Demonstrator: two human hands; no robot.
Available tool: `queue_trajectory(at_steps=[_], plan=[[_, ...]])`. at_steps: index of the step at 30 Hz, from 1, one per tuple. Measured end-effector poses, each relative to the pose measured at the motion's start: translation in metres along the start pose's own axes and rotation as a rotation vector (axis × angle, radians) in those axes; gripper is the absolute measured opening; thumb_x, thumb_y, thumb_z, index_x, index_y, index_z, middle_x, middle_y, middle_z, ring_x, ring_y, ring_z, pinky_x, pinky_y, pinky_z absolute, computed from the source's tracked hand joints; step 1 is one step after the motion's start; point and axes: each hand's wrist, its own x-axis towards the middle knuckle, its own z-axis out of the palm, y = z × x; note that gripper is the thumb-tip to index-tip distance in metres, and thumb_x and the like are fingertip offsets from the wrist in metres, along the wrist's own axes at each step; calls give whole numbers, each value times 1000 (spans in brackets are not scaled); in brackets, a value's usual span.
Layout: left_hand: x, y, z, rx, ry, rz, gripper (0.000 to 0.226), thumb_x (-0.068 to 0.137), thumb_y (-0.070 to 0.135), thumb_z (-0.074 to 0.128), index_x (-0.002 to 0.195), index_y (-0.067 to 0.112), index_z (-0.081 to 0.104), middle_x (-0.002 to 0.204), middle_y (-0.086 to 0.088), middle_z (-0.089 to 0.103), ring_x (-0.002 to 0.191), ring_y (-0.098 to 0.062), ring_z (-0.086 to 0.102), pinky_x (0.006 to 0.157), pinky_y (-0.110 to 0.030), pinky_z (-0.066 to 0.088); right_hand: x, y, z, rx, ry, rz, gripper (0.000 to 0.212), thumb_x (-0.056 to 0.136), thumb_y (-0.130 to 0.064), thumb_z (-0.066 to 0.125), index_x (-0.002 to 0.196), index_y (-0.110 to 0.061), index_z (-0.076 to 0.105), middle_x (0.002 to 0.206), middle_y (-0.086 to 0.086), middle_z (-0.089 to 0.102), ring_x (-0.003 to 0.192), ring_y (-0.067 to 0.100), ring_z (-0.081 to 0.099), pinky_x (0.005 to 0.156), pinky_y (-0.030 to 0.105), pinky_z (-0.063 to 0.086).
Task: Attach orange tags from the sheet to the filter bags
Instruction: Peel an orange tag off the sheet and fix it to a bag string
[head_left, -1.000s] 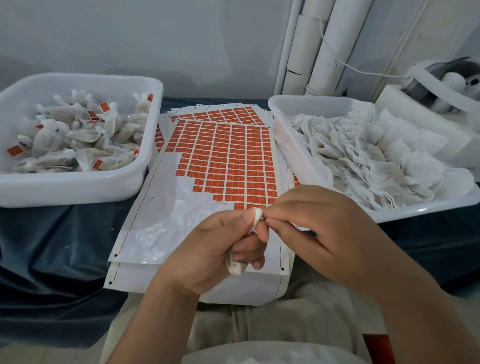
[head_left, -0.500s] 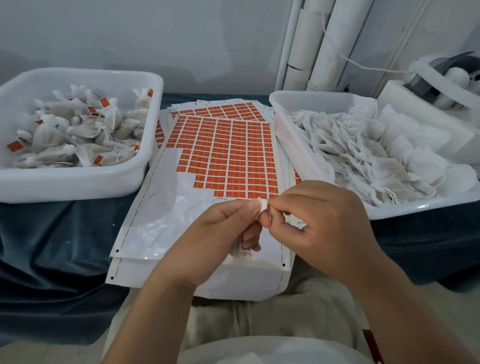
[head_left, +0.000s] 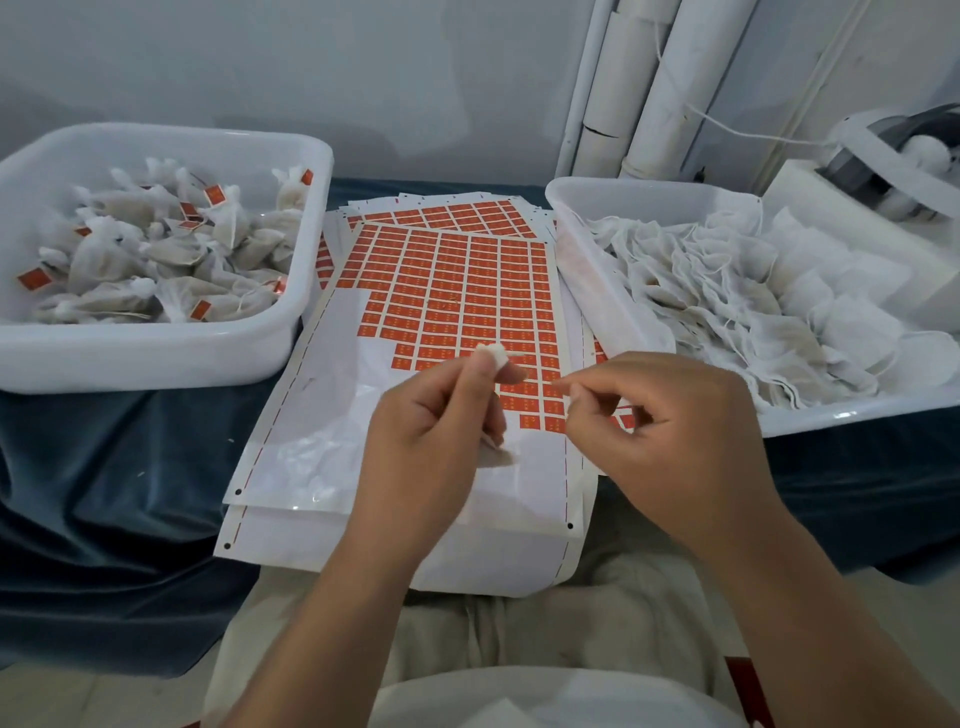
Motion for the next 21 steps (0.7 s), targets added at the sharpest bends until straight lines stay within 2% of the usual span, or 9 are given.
queue_trajectory(at_steps=[1,4,6,8,10,13,15,18,21], plan=[[2,0,-2,2,15,-4,38,103,47,48,84,35,79,69,6,65,69,-9,66,61,-11,51,1,-1,-3,82,0,55,22,92,-24,62,78,-18,77,75,-13,74,70,7,68,55,25,50],[4,1,-7,6,-18,2,41,99,56,43,82,38,75,71,5,65,71,-10,66,63,-11,52,5,-7,-9,299,-55,223,17,94,-45,59,91,-39,74,86,-31,74,86,-5,71,62,12,54],[3,0,-6,12,-66,66,42,106,53,44,81,36,74,72,4,64,70,-11,65,62,-12,52,5,-11,-7,381,-109,270,15,92,-53,62,98,-46,73,94,-29,75,91,1,73,67,19,58],[1,-1,-5,36,-113,151,42,107,46,45,78,30,69,72,3,64,71,-15,65,63,-13,52,5,-16,-5,398,-130,276,21,90,-56,67,106,-45,74,99,-25,75,96,6,72,72,26,59],[0,-2,-5,50,-149,215,40,105,42,42,77,26,65,72,4,64,72,-18,65,65,-15,53,5,-19,-3,413,-137,249,18,93,-48,71,109,-42,76,99,-24,75,97,8,72,70,26,57],[0,-3,-4,87,-160,253,40,105,39,44,79,20,66,70,6,64,72,-20,67,66,-21,57,4,-19,-5,399,-124,202,10,97,-33,70,98,-39,78,92,-25,76,91,12,73,66,29,54],[-1,-4,-2,109,-151,239,38,108,36,48,80,19,68,71,6,66,73,-21,68,64,-23,59,4,-19,-5,348,-93,179,11,98,-29,68,95,-36,78,89,-22,75,89,12,71,64,25,51],[-3,-4,5,73,-80,192,36,108,30,48,82,25,71,73,7,70,73,-17,70,64,-16,55,2,-20,0,276,-11,145,11,97,-17,71,90,-23,76,83,-15,71,84,14,67,65,13,43],[-8,-5,15,-26,-29,155,34,109,31,46,91,19,72,77,5,73,69,-14,71,63,-16,55,1,-21,5,229,15,133,10,97,-14,73,90,-20,76,81,-14,70,81,14,66,69,10,40]])
